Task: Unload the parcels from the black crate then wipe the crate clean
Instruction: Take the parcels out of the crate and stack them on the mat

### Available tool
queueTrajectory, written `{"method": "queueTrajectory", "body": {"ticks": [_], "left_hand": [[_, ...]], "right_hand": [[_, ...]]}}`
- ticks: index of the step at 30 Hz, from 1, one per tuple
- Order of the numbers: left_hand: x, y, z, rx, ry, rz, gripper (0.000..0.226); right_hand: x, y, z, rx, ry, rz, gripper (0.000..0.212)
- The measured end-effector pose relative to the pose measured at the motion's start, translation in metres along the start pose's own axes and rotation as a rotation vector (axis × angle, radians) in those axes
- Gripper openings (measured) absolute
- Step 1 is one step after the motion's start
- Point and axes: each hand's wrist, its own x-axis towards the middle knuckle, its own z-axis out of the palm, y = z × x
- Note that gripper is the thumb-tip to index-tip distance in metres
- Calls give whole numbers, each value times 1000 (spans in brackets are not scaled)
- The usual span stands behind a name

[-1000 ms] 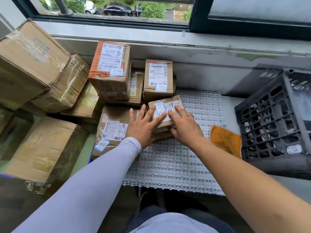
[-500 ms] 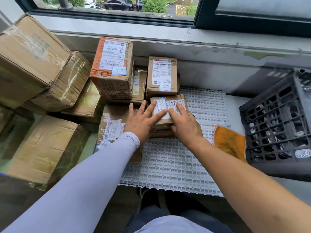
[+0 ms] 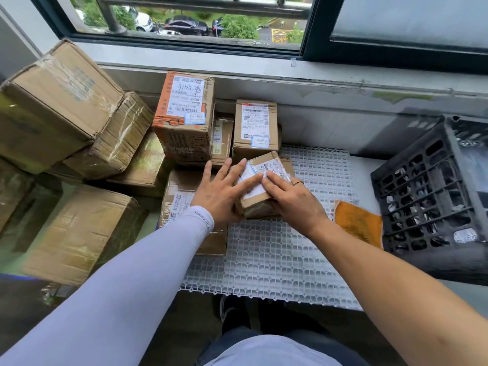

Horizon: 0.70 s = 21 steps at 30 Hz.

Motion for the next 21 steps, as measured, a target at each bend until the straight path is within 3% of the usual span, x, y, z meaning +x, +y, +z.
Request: {"method": "queueTrajectory", "body": {"ticks": [6,11,14,18,21], "left_hand": [[-30,-17,-6,24,92,24,113],[-65,-30,1,61,132,-142,111],[-89,-36,7,85,123,-251,104],[-113,-40,18,156,53,-385,102],[-121,-41,27,175,40,-444,99]], "right_hand": [[9,-14,-5,1,-5,-149,66],[30,-48,3,-70,14,-272,65],[41,-68,14,-57,-39,-263,70],[50,-99,25,-24,-176,-204,60],[54,-117,30,-31,-246,-200,75]]}}
